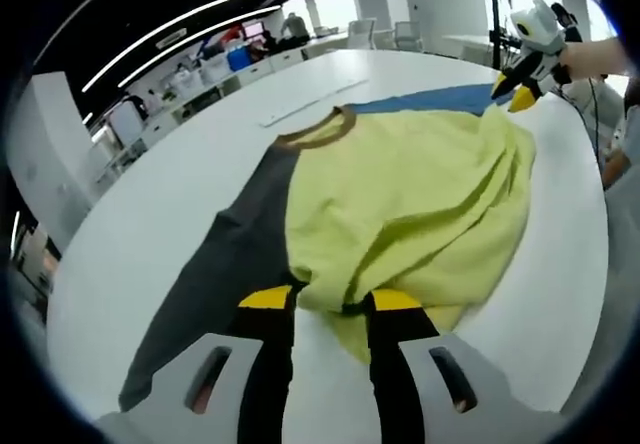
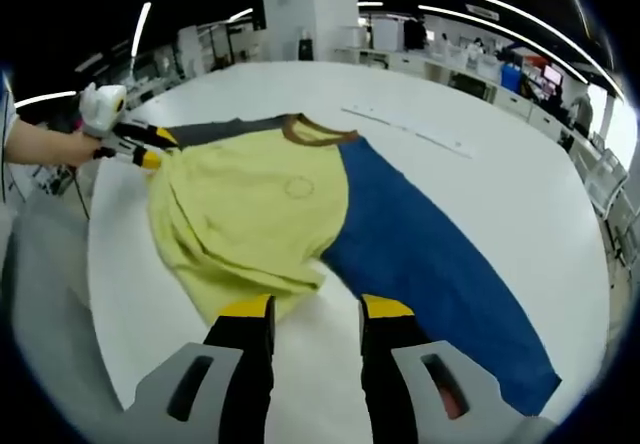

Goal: Fold the garment on the visible template until the final outline fits inside the template.

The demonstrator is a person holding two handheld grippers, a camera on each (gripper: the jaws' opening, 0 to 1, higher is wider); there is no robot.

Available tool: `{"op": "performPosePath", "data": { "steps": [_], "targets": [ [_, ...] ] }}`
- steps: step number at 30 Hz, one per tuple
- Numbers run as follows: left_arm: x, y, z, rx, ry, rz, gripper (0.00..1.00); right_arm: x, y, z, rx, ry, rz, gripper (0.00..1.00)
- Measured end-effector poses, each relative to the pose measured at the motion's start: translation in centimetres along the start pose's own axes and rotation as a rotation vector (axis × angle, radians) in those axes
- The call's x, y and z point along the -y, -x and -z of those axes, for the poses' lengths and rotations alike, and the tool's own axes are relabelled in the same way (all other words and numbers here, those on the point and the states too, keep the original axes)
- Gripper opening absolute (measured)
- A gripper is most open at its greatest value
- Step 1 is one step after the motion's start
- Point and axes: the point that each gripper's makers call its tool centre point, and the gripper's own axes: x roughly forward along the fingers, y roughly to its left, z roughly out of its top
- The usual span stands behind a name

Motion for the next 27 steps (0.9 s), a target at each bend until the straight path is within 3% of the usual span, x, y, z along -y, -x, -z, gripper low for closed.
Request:
{"op": "performPosePath", "data": {
  "steps": [4,14,18,23,27],
  "targets": [
    [-0.2,-0.2,0.0,-0.004,0.001,0.006,0.20,0.0,-0.3,-0.4,-0.012,0.158,-0.021,0.33],
    [-0.5,-0.3,0.0,-0.015,-0.013,0.017,0.14,-0.7,-1.2,-0.1,-0.063,0.283,-0.073,0.27],
    [-0.8,-0.4,0.0,-0.019,-0.021,0.023,0.12,-0.8,-1.6,0.3,-0.106,0.375,-0.087,0.25],
    [-0.9,-0.6,0.0,-0.025,-0.033,0.033,0.11,-0.9,-1.9,-0.5,-0.105,0.428,-0.098,0.24],
    [-1.0,-0.7,0.0,-0.026,-0.039,0.042,0.09,-0.7,-2.1,0.2,-0.173,0.558,-0.111,0.21]
  ]
}}
